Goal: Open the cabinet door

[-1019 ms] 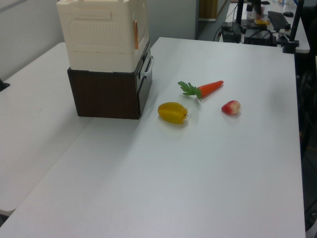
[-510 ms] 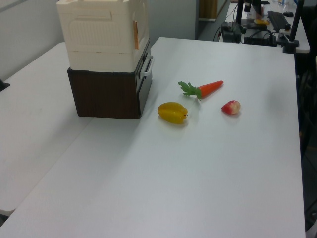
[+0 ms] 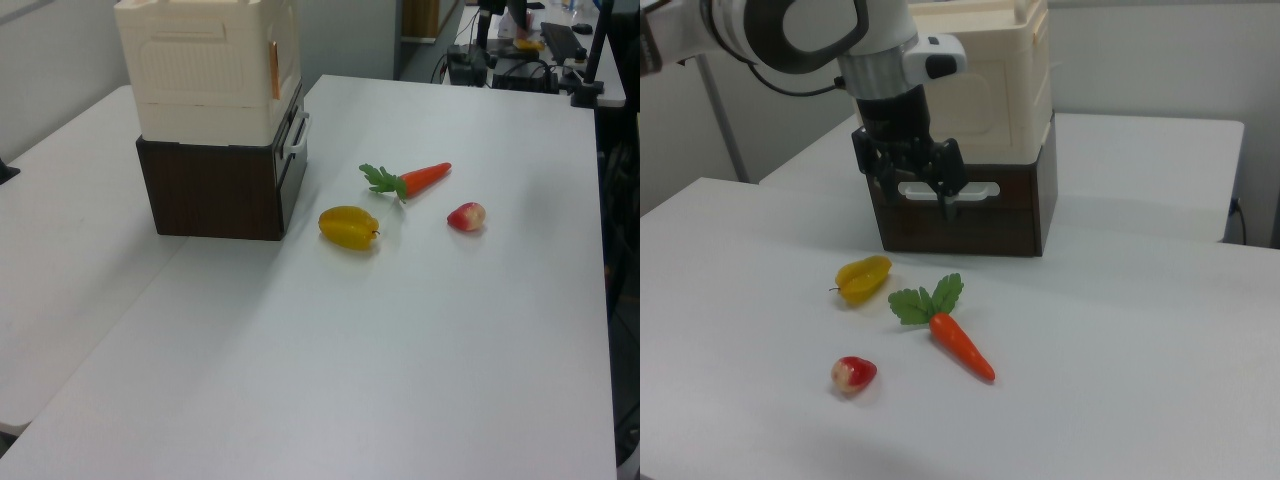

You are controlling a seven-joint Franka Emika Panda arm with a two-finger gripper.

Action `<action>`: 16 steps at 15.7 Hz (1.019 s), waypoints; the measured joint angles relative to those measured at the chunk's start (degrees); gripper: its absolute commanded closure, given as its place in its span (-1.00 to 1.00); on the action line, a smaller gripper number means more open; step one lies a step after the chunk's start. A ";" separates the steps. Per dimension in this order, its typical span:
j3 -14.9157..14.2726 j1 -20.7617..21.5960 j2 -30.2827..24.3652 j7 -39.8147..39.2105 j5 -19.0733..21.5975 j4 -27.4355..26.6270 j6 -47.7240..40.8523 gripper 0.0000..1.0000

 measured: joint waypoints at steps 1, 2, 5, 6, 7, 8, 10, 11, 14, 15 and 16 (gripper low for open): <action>0.01 0.96 0.43 0.00 0.00 0.00 0.13 -1.00; 0.03 1.99 0.87 0.00 0.00 0.00 0.40 -1.00; 0.13 5.40 1.93 0.00 0.00 0.69 2.28 -1.00; 0.15 6.83 2.33 0.00 0.00 1.16 2.81 -1.00; 0.18 8.11 2.71 0.01 0.00 1.58 3.86 -1.00; 0.21 9.40 3.15 0.01 -0.01 2.03 4.98 -1.00; 0.27 12.18 4.31 0.01 -0.46 2.44 6.41 -1.00; 0.29 13.83 5.02 0.13 -1.30 2.50 7.00 -1.00; 0.32 16.74 6.88 2.74 -0.39 3.05 13.85 -1.00; 0.33 16.95 7.24 4.12 1.21 3.18 16.36 -1.00; 0.47 17.02 7.56 6.11 2.59 3.29 18.50 -1.00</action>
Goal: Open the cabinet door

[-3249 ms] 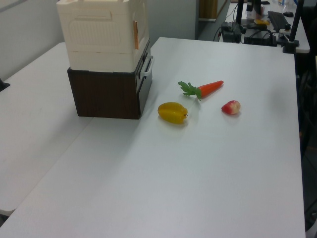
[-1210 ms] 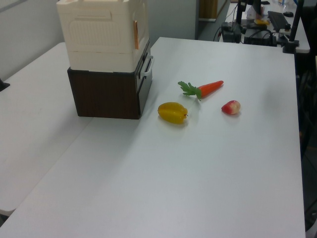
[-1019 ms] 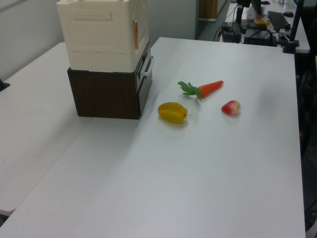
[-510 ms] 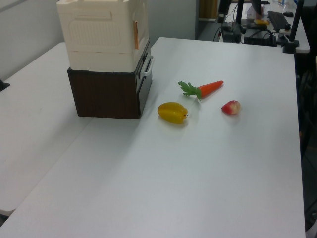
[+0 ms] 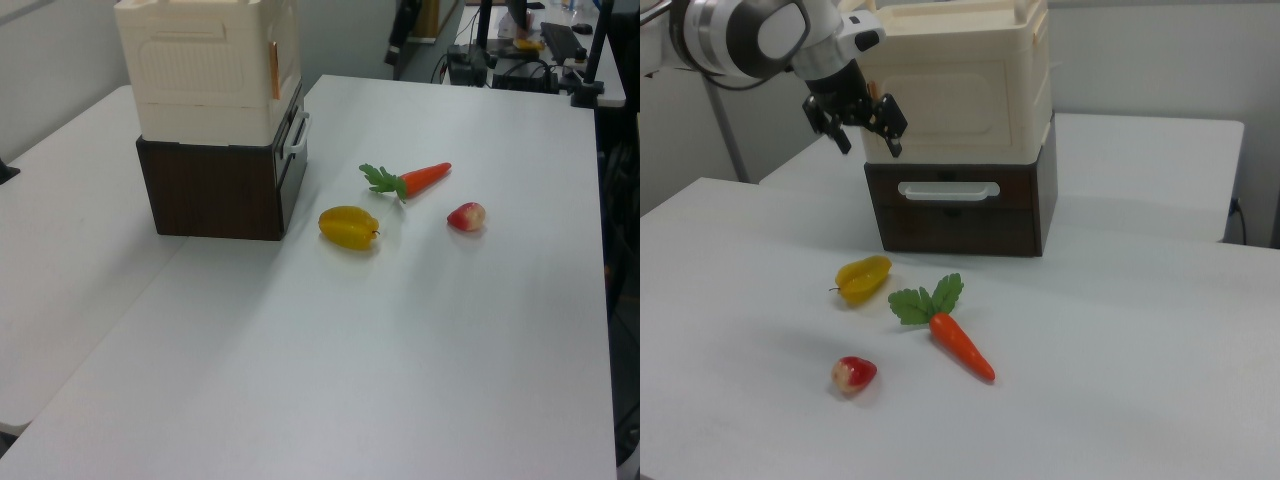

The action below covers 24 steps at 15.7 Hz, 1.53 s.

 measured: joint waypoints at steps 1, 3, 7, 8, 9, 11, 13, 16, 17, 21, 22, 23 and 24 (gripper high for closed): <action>0.32 0.00 0.28 2.32 0.80 0.13 1.59 -1.00; 1.42 0.04 0.78 5.75 1.40 0.29 5.65 -1.00; 3.78 0.36 3.50 7.64 1.53 0.31 16.38 -1.00; 3.93 0.87 4.48 7.65 1.53 0.33 18.73 -1.00; 3.97 1.46 5.29 7.66 1.53 0.47 20.62 -1.00; 3.98 2.74 7.02 7.67 1.51 1.63 23.33 -1.00; 3.98 3.48 8.93 7.67 1.48 3.72 24.91 -0.93; 3.80 4.49 12.47 7.74 1.48 6.48 29.76 -0.14; 3.57 4.97 13.72 7.76 1.48 7.12 31.52 0.10; 1.81 7.22 17.65 8.60 1.40 10.10 35.22 0.72; 1.21 7.46 18.03 8.83 1.27 10.69 35.25 1.00; 0.79 7.50 18.30 8.87 1.28 11.10 35.25 1.00; 0.49 7.47 18.41 8.91 1.27 11.30 35.25 1.00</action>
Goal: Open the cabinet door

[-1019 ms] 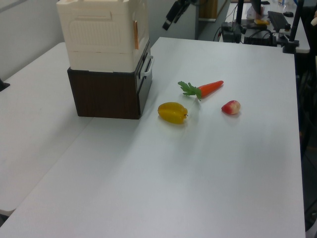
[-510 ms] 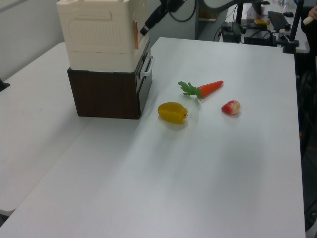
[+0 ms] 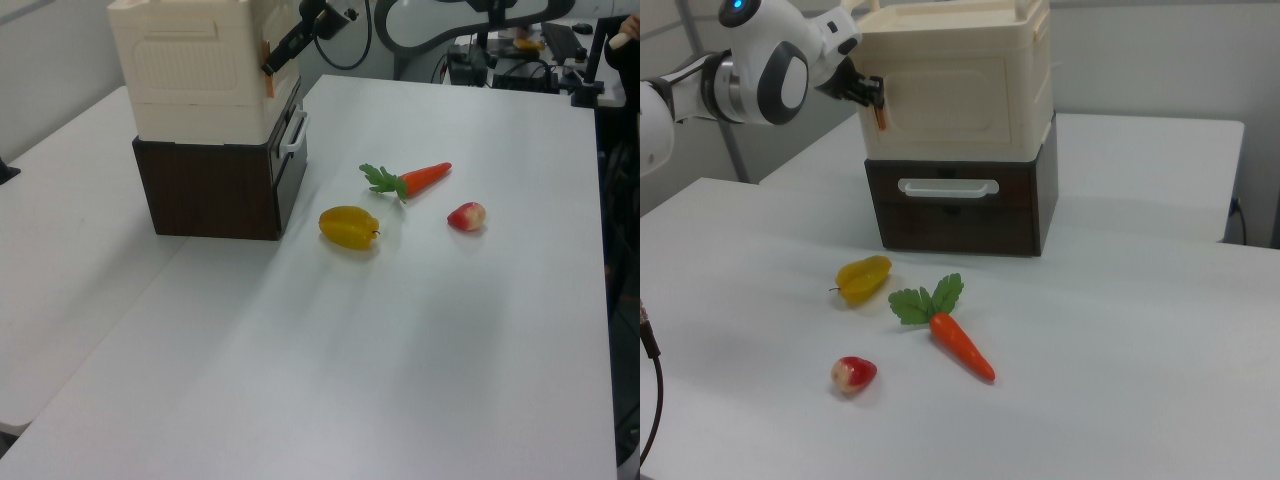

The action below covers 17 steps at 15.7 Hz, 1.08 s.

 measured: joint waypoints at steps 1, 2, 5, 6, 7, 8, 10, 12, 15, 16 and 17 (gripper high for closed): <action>-0.11 -0.03 0.04 0.08 0.01 0.10 0.00 1.00; -0.11 0.00 0.08 0.14 0.01 0.14 0.00 1.00; -0.11 0.02 0.12 0.15 0.01 0.15 0.00 1.00; -0.11 0.03 0.13 0.15 0.01 0.15 0.00 1.00; -0.11 0.03 0.13 0.15 0.01 0.15 0.00 1.00; -0.11 0.04 0.13 0.15 0.01 0.15 0.00 1.00; -0.10 0.05 0.08 0.15 0.01 0.07 0.00 1.00; -0.10 0.07 -0.36 0.15 0.01 -0.55 -0.27 1.00; -0.11 0.08 -1.90 -0.11 0.14 -1.66 -3.31 1.00; -0.14 0.01 -2.58 -0.60 0.20 -1.66 -5.51 1.00; -0.20 -0.09 -3.43 -1.35 0.38 -1.71 -7.97 1.00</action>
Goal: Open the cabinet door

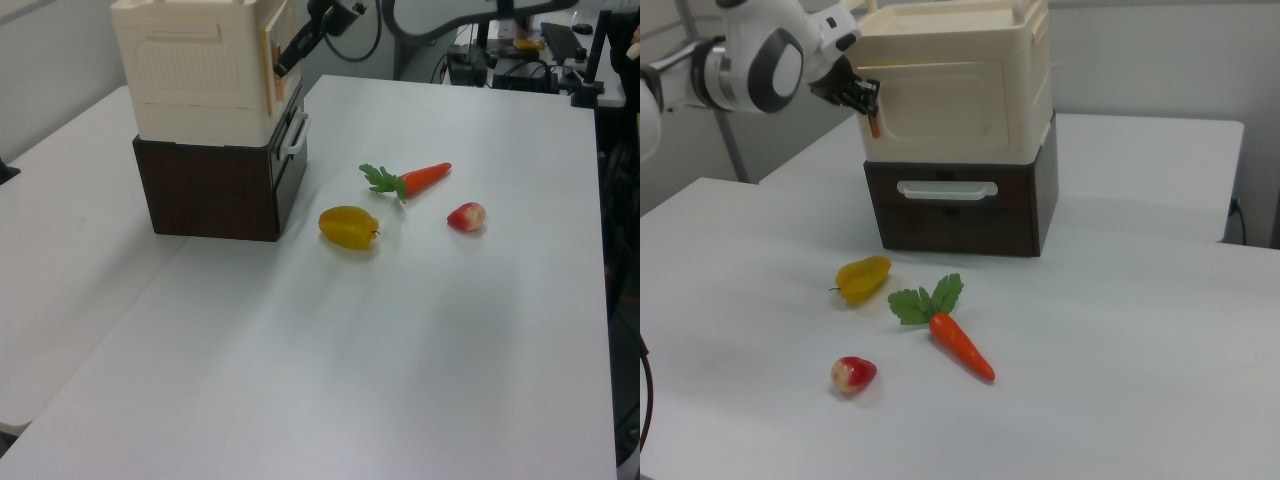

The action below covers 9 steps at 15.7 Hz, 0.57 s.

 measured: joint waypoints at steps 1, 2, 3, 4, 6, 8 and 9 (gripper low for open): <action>-0.14 -0.13 -0.92 -0.91 0.46 -0.19 -2.45 1.00; -0.23 -0.32 -1.74 -2.02 1.11 -0.50 -4.38 1.00; -0.24 -0.56 -2.57 -3.27 1.64 -1.07 -5.79 1.00; -0.25 -0.73 -3.27 -4.21 1.84 -1.73 -6.69 1.00; -0.26 -1.22 -5.00 -6.73 2.10 -3.21 -9.11 1.00; -0.27 -2.25 -7.23 -9.08 2.34 -4.43 -13.71 0.78; -0.29 -3.04 -8.42 -9.80 2.35 -4.88 -16.65 0.48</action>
